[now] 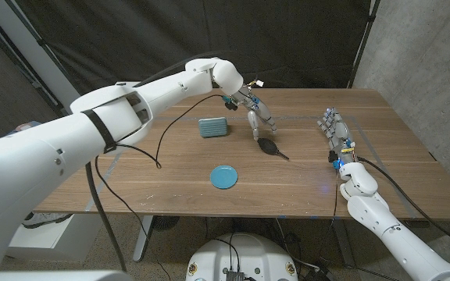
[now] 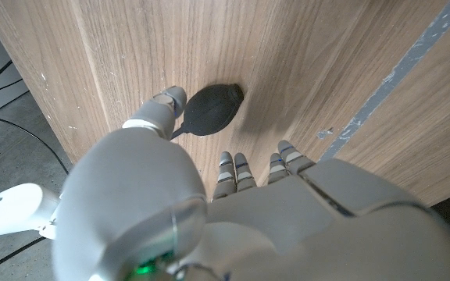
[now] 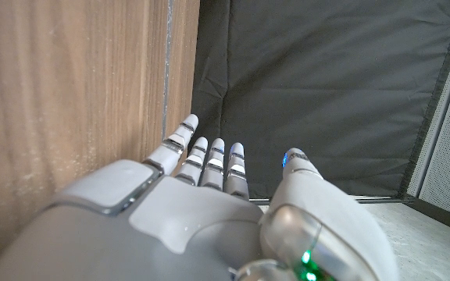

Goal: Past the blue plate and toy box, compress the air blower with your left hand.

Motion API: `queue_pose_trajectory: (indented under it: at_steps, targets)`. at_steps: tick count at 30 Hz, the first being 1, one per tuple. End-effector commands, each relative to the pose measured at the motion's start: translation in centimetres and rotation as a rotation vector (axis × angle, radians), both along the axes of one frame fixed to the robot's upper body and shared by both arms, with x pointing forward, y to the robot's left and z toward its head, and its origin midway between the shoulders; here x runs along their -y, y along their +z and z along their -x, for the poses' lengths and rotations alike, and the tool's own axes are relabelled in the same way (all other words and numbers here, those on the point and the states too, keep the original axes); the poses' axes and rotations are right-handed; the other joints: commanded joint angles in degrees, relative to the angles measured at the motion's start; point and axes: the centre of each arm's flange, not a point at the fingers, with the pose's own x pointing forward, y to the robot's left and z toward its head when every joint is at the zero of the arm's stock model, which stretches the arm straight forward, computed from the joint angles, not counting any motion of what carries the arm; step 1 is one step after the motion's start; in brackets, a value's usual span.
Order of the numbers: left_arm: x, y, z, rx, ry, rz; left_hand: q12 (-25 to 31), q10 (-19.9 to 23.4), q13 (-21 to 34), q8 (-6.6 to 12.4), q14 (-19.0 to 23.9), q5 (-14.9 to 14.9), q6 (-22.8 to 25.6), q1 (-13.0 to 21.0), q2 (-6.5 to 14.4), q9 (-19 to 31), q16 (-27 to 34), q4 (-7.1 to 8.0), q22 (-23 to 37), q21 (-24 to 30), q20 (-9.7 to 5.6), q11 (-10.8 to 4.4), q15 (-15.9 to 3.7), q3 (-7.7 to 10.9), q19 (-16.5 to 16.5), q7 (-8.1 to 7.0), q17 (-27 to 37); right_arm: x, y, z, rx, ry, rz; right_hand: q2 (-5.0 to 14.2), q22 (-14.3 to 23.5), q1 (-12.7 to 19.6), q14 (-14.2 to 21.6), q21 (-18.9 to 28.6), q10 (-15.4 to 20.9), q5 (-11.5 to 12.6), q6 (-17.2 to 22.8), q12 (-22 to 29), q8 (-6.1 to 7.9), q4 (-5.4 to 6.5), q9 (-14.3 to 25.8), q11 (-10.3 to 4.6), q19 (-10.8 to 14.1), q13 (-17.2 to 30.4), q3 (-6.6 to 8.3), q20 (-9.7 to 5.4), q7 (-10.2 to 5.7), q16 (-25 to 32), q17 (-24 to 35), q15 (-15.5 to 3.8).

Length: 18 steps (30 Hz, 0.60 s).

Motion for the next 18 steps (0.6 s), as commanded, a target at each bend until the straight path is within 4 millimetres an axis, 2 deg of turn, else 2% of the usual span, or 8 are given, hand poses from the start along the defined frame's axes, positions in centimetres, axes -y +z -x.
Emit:
queue_pose_trajectory:
  at_steps: [1,18]
  targets:
    - [0.5,-1.3,0.3,0.014,-0.01,-0.007,-0.08,-0.08,0.34,-0.04,0.66,0.08,0.31,0.82,-0.07,0.14,0.34,0.01,0.08,0.35,0.26,-0.18,0.01,-0.24,0.22,0.11,0.16,0.3,-0.4,0.0,0.006,0.003,-0.015,-0.24,0.14,-0.26,-0.11,-0.32,0.16,0.0,-0.27,0.33,0.18,-0.28,0.03,0.19,0.34,-0.04,0.06,-0.99,0.04,0.27,0.06,-1.05]
    - [0.1,-2.9,0.8,0.058,-0.002,0.019,0.5,0.12,0.95,-0.09,2.24,0.13,0.27,1.19,0.07,0.3,0.63,-0.04,0.08,0.71,0.3,-0.06,-0.32,-0.5,1.45,0.13,0.19,0.8,-0.7,0.1,0.021,0.011,-0.026,-0.19,0.14,-0.49,-0.09,-0.45,0.08,-0.02,-0.24,0.32,0.22,-0.37,0.03,0.14,0.45,-0.05,0.03,-0.94,0.0,0.35,0.06,-1.08]
